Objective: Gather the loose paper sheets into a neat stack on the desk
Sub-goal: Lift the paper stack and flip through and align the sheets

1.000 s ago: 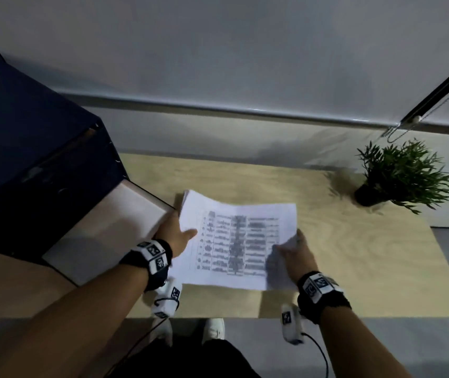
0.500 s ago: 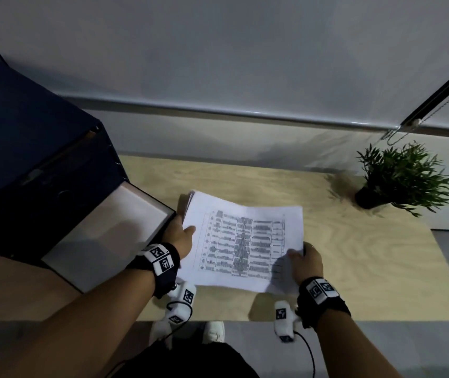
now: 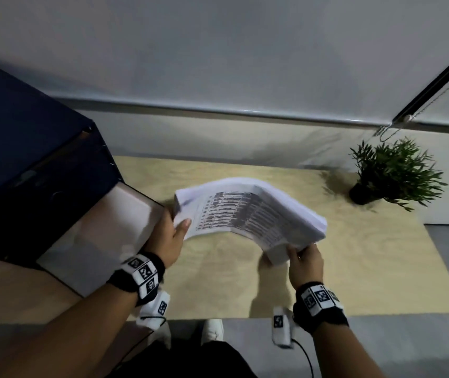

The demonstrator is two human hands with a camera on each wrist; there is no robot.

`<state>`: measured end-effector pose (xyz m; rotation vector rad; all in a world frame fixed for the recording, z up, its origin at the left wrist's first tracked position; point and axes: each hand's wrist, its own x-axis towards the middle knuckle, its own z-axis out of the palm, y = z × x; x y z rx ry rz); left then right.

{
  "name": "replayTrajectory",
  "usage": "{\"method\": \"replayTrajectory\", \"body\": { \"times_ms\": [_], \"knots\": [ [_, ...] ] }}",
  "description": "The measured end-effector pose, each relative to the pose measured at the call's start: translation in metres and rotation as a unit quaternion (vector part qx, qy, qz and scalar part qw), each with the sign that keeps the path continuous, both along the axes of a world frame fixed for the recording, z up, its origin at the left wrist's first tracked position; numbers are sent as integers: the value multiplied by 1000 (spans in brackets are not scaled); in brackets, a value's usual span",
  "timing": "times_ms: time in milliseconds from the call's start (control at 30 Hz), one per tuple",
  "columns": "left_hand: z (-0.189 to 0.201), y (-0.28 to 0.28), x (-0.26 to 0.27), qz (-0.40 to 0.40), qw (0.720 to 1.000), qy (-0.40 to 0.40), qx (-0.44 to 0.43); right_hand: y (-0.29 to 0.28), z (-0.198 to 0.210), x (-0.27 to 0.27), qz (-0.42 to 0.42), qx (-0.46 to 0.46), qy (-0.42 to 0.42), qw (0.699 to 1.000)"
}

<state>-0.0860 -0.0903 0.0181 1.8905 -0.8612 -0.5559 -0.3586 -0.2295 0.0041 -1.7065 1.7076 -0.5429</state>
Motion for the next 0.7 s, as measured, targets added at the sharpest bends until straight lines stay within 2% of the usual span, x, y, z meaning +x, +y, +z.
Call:
{"method": "replayTrajectory", "body": {
  "times_ms": [133,167,267,300,367,467,567,633,700],
  "knots": [
    [15,-8,7,17,993,21,-113,-6,-5,-8,7,-1,6,1000],
    [21,-9,10,23,990,27,-138,-6,0,-7,3,-2,-22,1000],
    [36,-10,15,31,980,27,-193,-3,29,-2,-18,-43,-201,978],
    [40,-11,15,26,980,12,-196,-4,40,0,-20,-72,-230,970],
    [42,-16,16,25,981,-17,-191,-8,56,7,11,-127,-237,963],
    [41,-24,20,51,981,6,-185,-13,67,13,48,-136,-223,964],
    [40,-25,24,39,982,5,-185,-18,71,12,56,-131,-180,973],
    [40,-22,23,15,983,8,-181,-23,77,13,87,-175,-92,976],
    [38,-19,24,-1,986,6,-168,-26,87,20,135,-230,60,962]
  ]
}}
